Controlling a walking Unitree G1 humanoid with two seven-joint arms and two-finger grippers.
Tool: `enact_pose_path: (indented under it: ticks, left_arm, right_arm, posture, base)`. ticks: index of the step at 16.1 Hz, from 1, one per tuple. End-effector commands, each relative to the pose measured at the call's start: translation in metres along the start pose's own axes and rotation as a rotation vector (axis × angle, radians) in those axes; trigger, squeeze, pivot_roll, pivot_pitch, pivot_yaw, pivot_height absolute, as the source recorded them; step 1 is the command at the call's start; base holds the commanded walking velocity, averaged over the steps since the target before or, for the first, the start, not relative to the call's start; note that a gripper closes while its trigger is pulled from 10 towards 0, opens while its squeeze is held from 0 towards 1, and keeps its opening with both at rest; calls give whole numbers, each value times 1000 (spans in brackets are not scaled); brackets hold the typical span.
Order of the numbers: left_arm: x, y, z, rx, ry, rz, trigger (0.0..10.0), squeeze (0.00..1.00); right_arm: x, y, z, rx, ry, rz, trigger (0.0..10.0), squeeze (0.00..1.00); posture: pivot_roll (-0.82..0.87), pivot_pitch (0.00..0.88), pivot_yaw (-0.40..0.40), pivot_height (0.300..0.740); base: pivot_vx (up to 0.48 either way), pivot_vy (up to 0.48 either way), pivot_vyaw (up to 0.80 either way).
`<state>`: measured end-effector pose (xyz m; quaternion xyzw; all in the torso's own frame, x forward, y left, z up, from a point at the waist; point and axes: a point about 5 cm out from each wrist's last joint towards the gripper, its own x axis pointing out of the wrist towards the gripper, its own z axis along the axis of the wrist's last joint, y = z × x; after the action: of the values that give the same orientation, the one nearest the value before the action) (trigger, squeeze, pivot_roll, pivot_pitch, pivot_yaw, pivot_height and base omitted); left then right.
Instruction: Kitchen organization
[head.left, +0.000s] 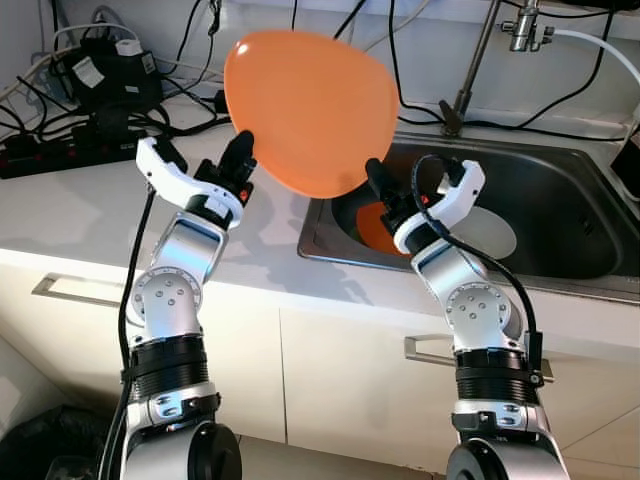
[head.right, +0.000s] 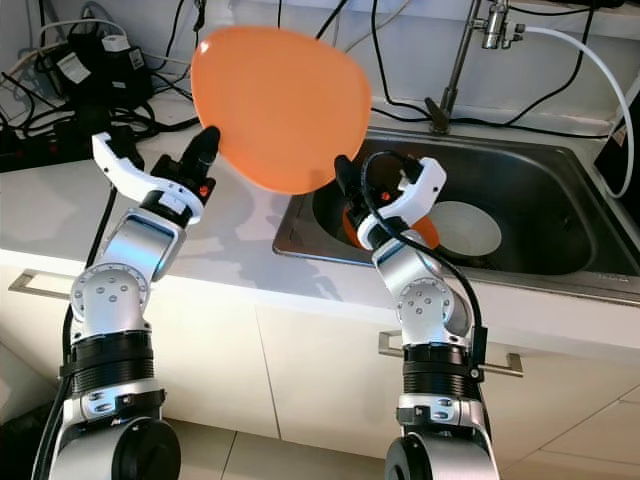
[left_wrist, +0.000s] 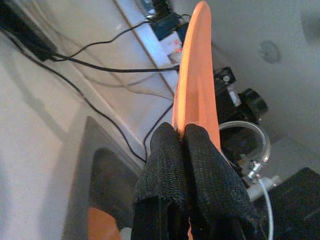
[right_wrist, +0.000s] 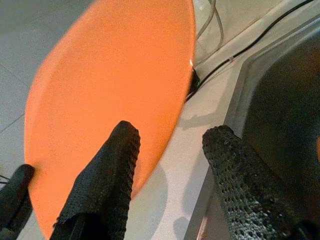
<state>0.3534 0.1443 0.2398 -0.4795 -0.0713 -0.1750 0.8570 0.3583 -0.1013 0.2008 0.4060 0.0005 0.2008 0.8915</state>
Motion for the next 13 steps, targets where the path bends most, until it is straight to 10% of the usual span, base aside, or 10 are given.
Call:
enact_pose_path:
  ticks: [1,13]
  left_arm:
    - [0,-13,2,1,-6,-83,10000,0]
    - [-4,-14,-7,6,45,-90,10000,0]
  right_arm:
    - [2,2,2,17,7,-1,10000,0]
    - [2,4,8,97,-27,-3,10000,0]
  posture:
    - [43,0,15,740]
    - [45,0,17,740]
  base:
    - [0,0,0]
    - [0,0,0]
